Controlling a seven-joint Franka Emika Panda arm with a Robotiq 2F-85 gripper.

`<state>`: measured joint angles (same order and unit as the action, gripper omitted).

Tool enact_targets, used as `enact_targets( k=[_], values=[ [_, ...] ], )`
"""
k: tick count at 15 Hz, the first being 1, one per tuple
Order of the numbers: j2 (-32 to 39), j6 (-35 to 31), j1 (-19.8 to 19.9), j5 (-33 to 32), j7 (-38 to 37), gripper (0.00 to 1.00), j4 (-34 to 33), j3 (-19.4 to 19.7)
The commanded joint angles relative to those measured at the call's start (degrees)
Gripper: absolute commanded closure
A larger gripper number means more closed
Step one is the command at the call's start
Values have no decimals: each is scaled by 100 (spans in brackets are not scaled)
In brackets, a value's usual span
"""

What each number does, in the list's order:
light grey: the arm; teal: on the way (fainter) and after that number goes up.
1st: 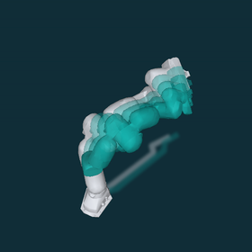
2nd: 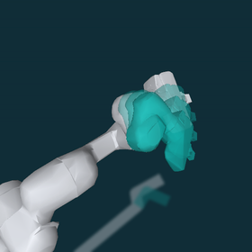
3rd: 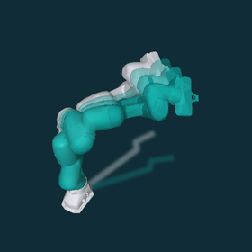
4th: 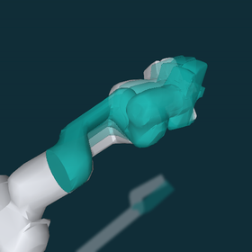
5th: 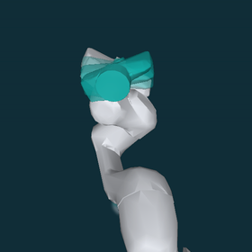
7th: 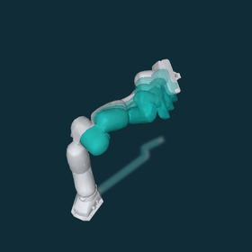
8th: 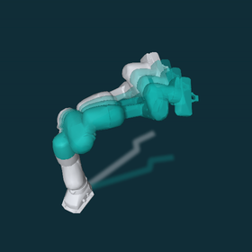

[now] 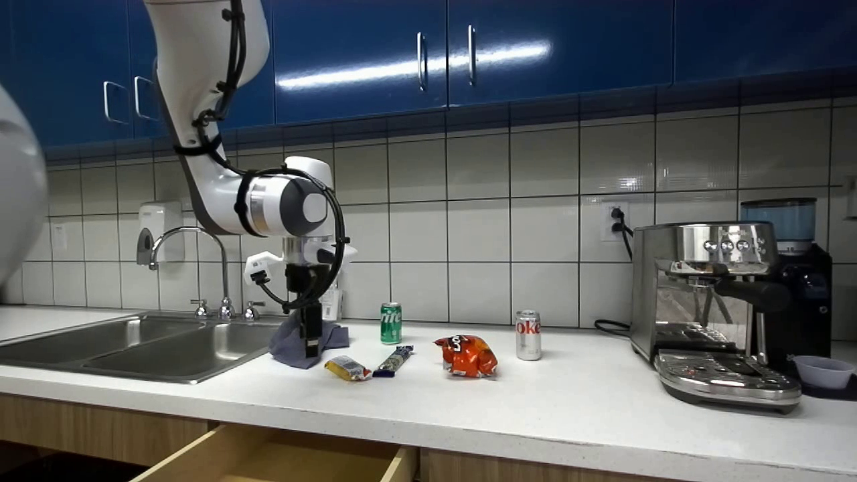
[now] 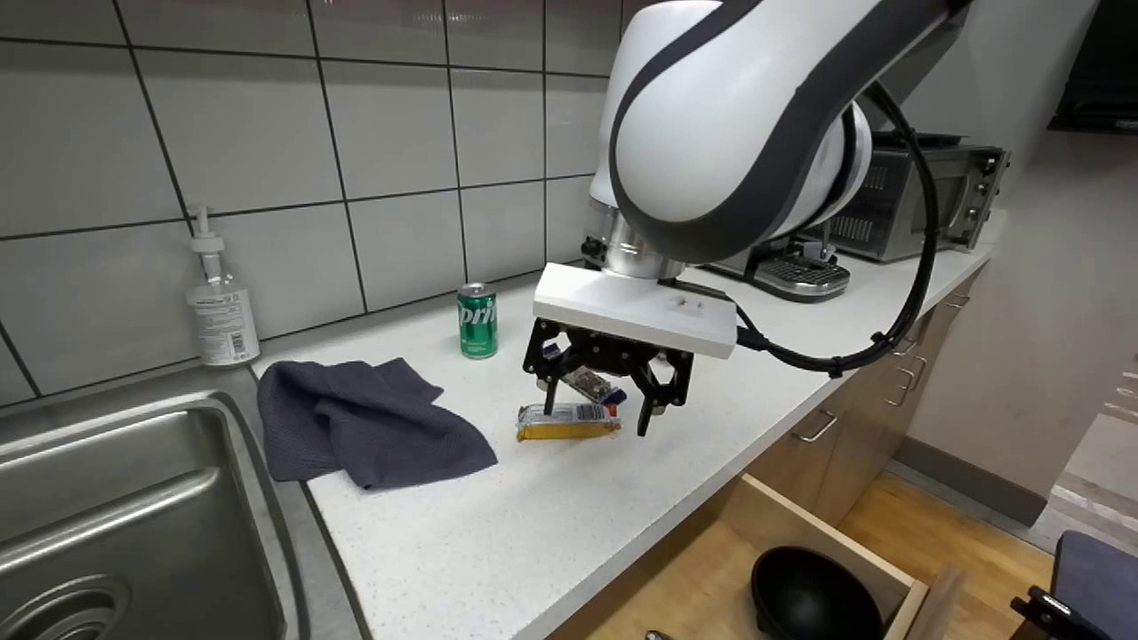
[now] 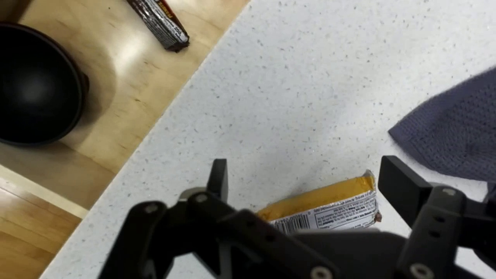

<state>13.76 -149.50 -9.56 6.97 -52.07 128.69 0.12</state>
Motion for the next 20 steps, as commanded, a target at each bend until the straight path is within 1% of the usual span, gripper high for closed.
enact_targets(
  k=[1, 4, 12, 15, 20],
  values=[
    [346, 44, -48, 8, -924, 0, -454, 115],
    [668, -80, -90, -29, -1707, 0, -771, 250],
    [1535, -1, -314, -207, -3289, 0, -1653, 662],
    [1812, 91, -375, -219, -3601, 0, -1939, 720],
    [2104, 153, -394, -190, -3855, 0, -2252, 739]
  ],
)
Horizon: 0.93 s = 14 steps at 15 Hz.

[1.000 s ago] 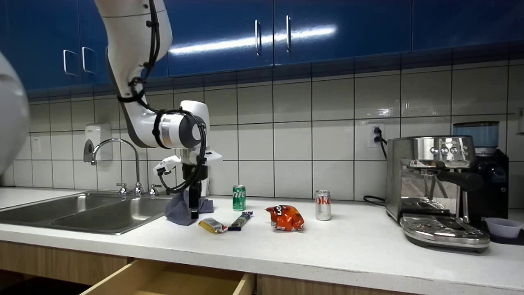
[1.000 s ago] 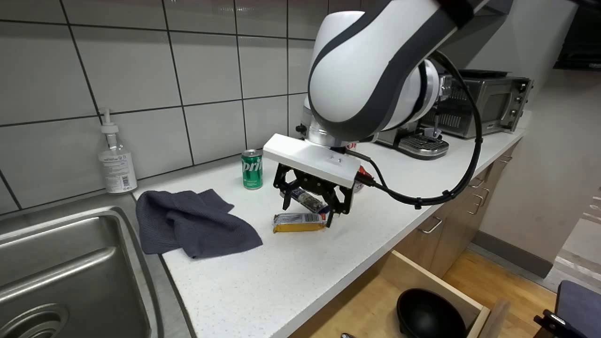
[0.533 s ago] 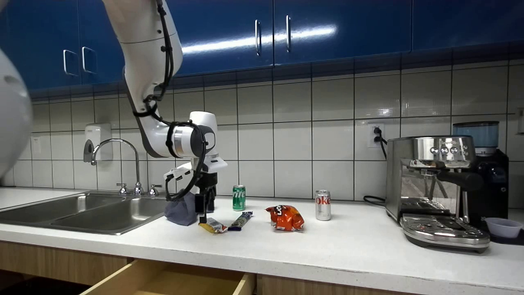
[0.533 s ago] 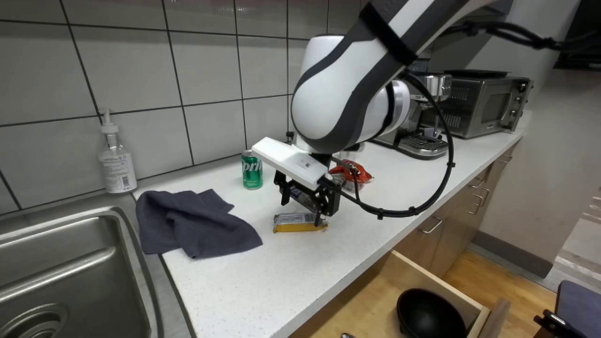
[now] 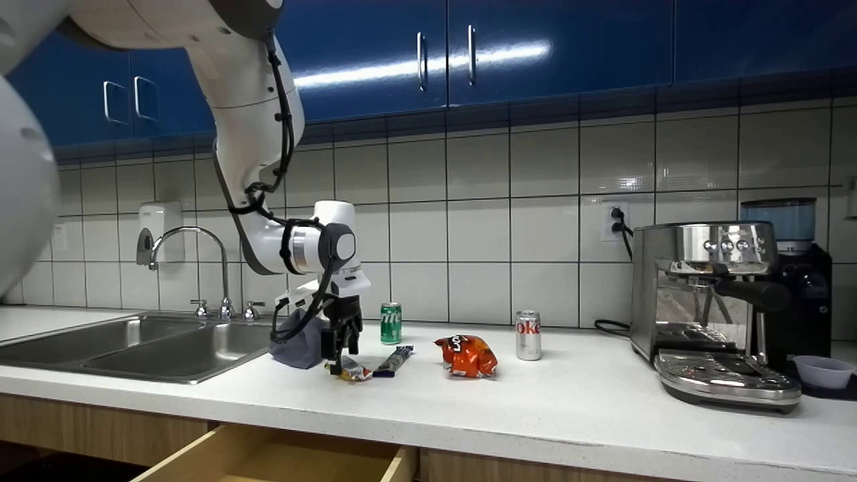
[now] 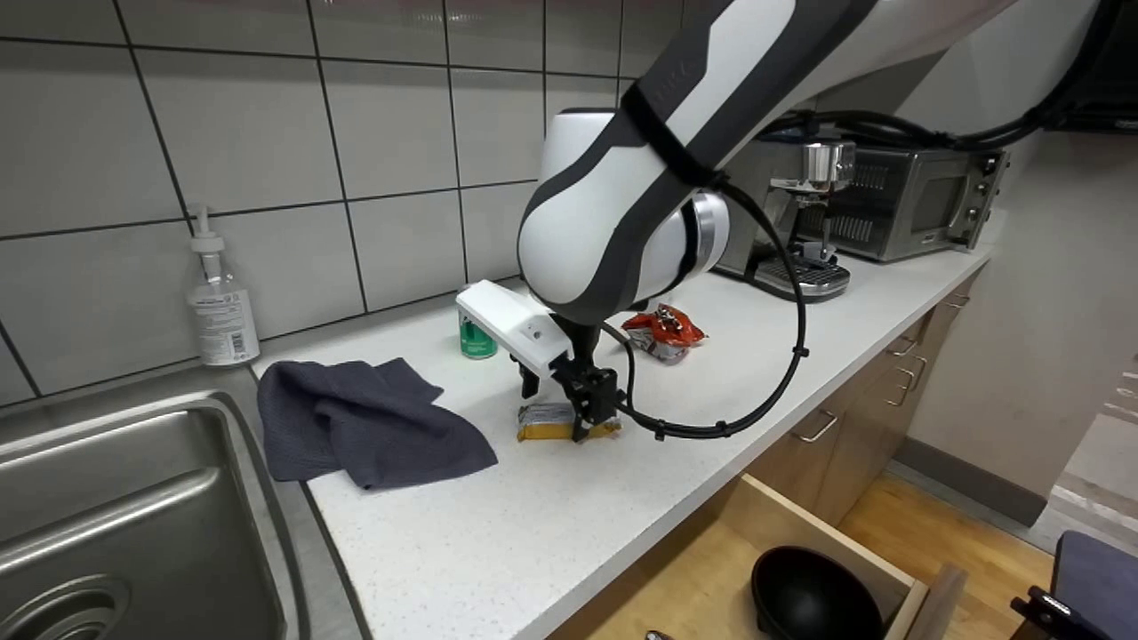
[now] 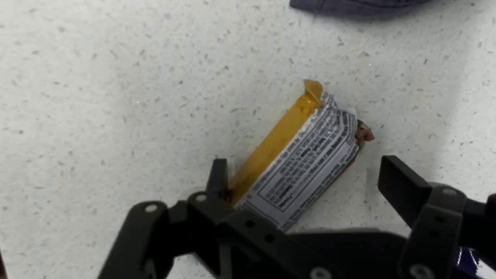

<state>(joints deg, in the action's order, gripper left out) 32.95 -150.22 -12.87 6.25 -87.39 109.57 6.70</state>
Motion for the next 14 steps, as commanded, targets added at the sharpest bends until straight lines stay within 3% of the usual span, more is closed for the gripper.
enact_targets(
  k=[1, 2, 3, 5, 11, 14],
  values=[
    [220, 227, -52, -109, -343, 0, -372, 77],
    [240, 217, -47, -104, -365, 3, -392, 80],
    [255, 196, -47, -109, -389, 26, -404, 87],
    [276, 180, -39, -101, -424, 31, -423, 88],
    [197, 158, -30, -113, -455, 77, -382, 96],
    [58, 92, -34, -123, -442, 83, -290, 100]
  ],
)
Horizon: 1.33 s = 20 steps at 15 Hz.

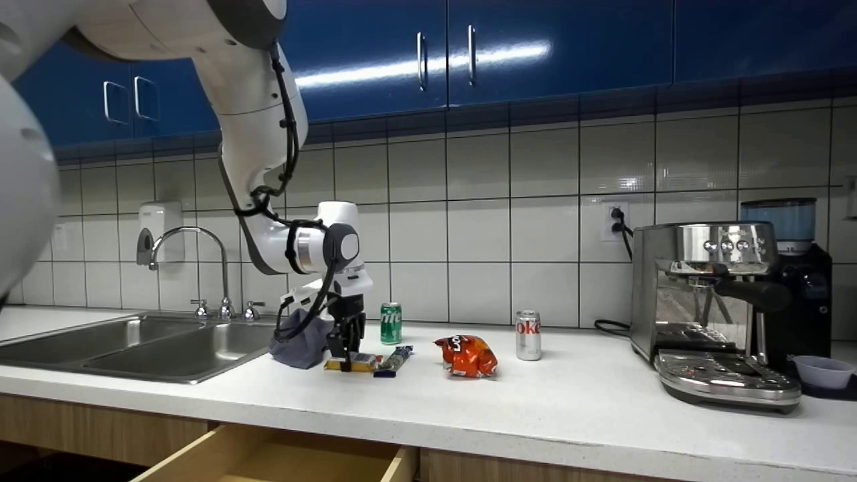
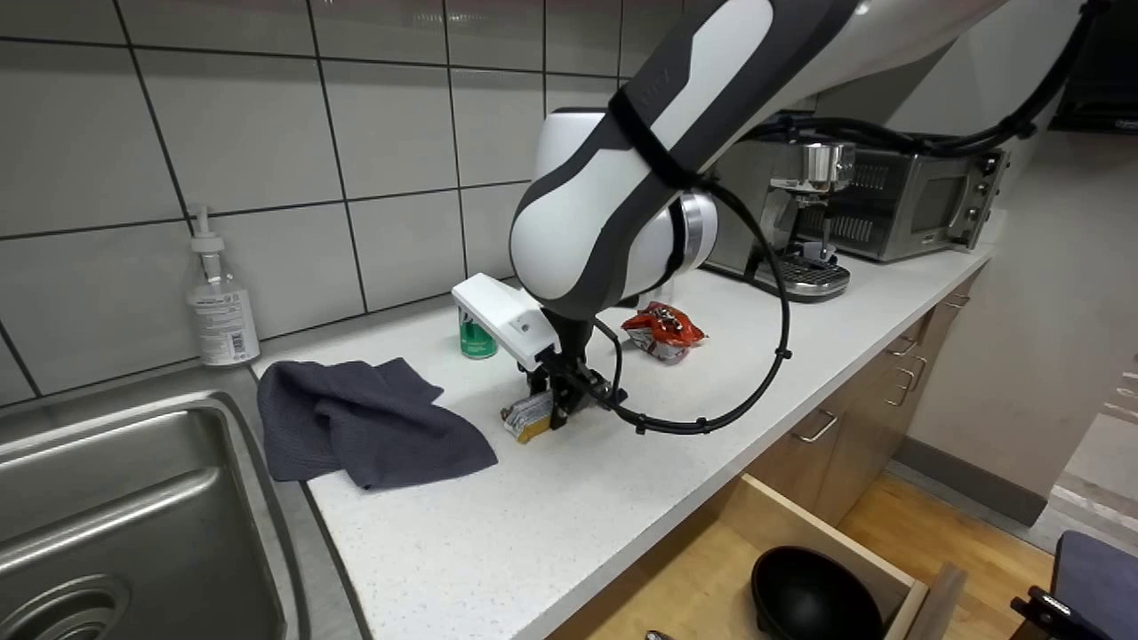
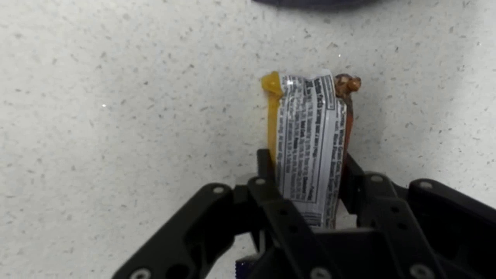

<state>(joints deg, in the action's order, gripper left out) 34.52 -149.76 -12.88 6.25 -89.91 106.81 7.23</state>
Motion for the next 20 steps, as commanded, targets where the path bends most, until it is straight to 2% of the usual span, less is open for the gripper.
enact_targets(
  k=[1, 10, 20],
  values=[
    [-147, 7, -41, -133, -179, 83, 30, 54],
    [-768, -95, -171, -434, -26, 83, 694, -9],
    [-1904, -146, -391, -1175, 38, 83, 2213, -167]
  ],
)
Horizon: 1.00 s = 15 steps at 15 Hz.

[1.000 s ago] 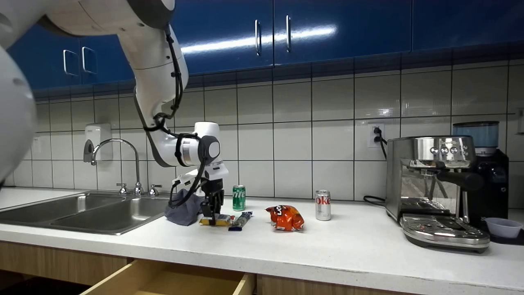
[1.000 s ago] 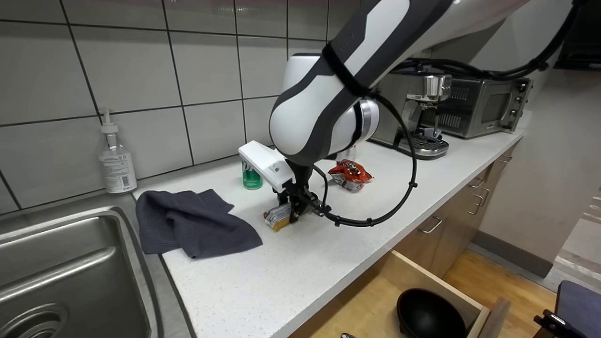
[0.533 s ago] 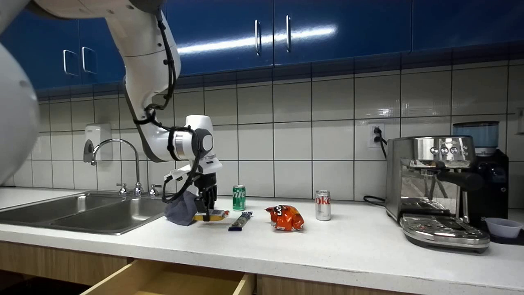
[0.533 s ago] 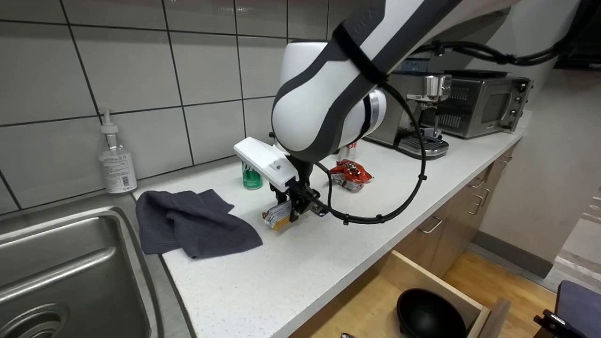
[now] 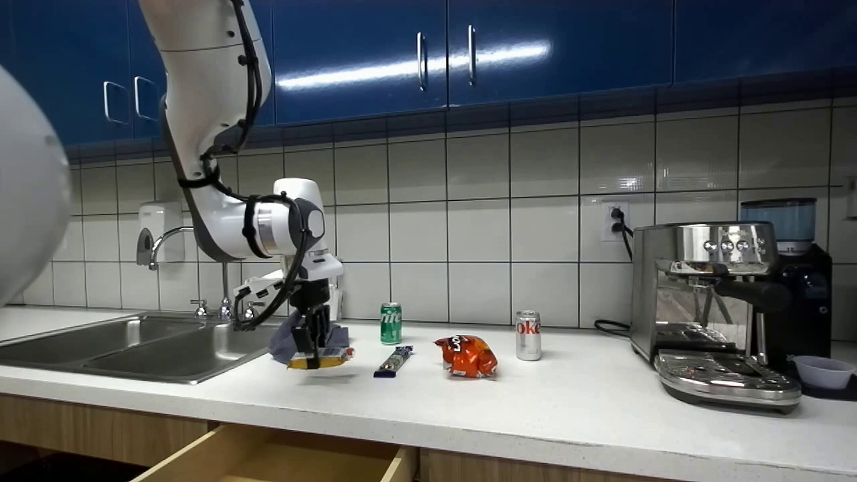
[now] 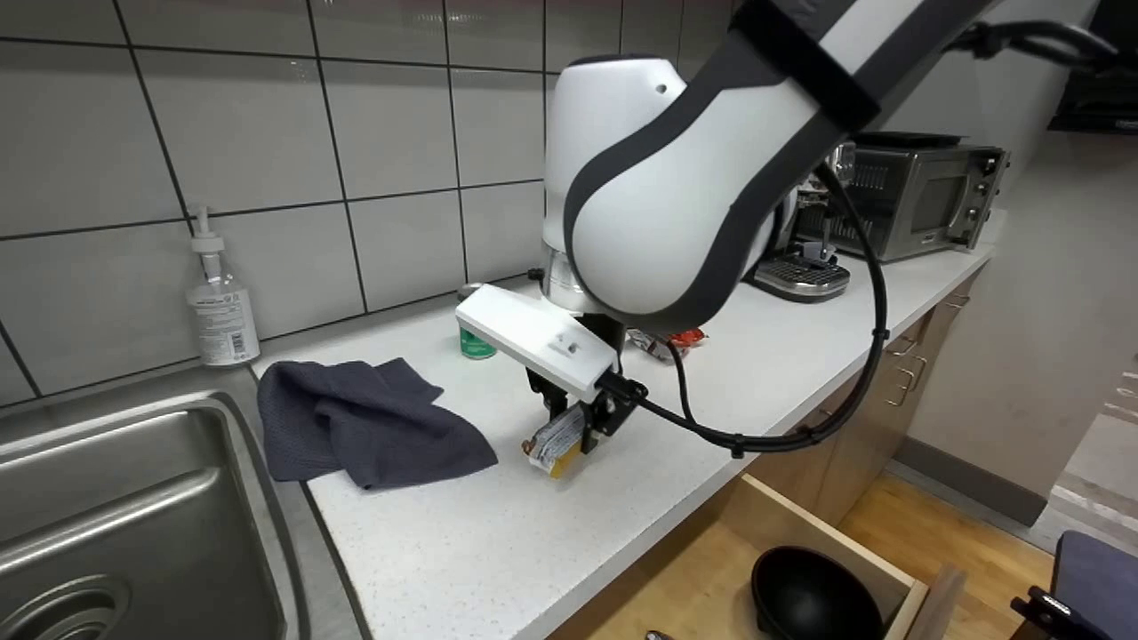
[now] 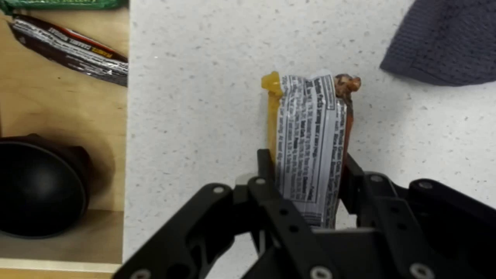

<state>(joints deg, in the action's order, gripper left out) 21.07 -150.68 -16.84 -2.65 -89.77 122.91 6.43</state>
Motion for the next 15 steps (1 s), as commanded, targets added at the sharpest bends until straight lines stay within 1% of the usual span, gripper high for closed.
enact_targets(
  k=[1, 5, 10, 15],
  values=[
    [-668, -52, 12, -366, 59, 83, 753, -128],
    [-1041, 0, 70, -519, 147, 83, 1298, -371],
    [-1336, 82, 142, -381, 313, 83, 1921, -696],
    [-1423, 78, 181, -151, 510, 83, 2392, -974]
  ],
)
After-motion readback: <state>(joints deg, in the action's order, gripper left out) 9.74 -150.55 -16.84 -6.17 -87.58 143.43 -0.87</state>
